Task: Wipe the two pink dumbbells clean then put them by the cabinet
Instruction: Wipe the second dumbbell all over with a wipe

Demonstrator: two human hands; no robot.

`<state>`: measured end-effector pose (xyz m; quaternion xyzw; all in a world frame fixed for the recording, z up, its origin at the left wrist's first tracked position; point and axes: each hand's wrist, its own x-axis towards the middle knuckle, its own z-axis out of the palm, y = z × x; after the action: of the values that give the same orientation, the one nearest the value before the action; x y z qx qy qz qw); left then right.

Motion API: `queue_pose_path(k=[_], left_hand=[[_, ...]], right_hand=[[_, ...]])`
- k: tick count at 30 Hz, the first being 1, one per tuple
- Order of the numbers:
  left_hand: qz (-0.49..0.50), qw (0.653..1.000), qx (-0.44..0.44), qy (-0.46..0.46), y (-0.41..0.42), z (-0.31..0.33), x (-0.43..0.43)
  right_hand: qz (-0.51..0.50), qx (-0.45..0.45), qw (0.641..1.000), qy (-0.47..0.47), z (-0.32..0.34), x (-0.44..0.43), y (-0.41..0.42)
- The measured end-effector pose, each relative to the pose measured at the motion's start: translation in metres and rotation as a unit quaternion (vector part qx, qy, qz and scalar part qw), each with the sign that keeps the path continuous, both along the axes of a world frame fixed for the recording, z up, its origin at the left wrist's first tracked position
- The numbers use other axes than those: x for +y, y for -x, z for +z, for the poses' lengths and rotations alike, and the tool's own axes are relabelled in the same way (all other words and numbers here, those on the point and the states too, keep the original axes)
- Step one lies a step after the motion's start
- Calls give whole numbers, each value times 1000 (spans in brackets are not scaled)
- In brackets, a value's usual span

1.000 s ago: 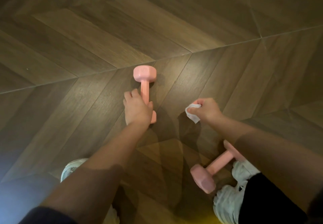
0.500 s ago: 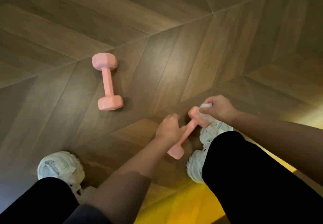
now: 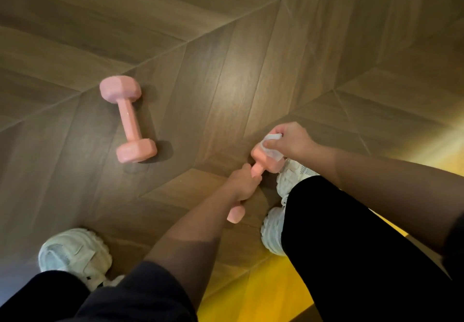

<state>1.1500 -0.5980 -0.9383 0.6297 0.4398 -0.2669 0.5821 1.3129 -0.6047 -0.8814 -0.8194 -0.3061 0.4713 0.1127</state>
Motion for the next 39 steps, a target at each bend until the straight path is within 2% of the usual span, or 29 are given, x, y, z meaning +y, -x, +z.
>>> queue_pose_path(k=[3, 6, 10, 15, 19, 23, 31, 35, 39], left_hand=[[21, 999, 1, -29, 20, 26, 17], [37, 996, -13, -76, 47, 80, 47], [67, 986, -24, -153, 95, 187, 82], [99, 966, -39, -236, 155, 321, 85], [153, 955, -85, -241, 189, 390, 56], [246, 940, -117, -204, 206, 413, 23], [403, 885, -190, -136, 201, 396, 7], [485, 842, -194, -138, 204, 387, 19], [503, 829, -197, -148, 217, 393, 31]], right_hand=[[-19, 46, 998, -34, 18, 15, 14], [-11, 75, 992, -98, 61, 45, 33], [-14, 114, 973, -201, 154, 75, 66], [25, 131, 945, -300, 277, 66, 114], [18, 133, 921, -367, 338, 36, 146], [-22, 162, 910, -381, 353, 11, 166], [-103, 246, 907, -325, 335, 10, 169], [-40, 232, 931, -278, 328, 9, 176], [24, 212, 946, -243, 328, 5, 186]])
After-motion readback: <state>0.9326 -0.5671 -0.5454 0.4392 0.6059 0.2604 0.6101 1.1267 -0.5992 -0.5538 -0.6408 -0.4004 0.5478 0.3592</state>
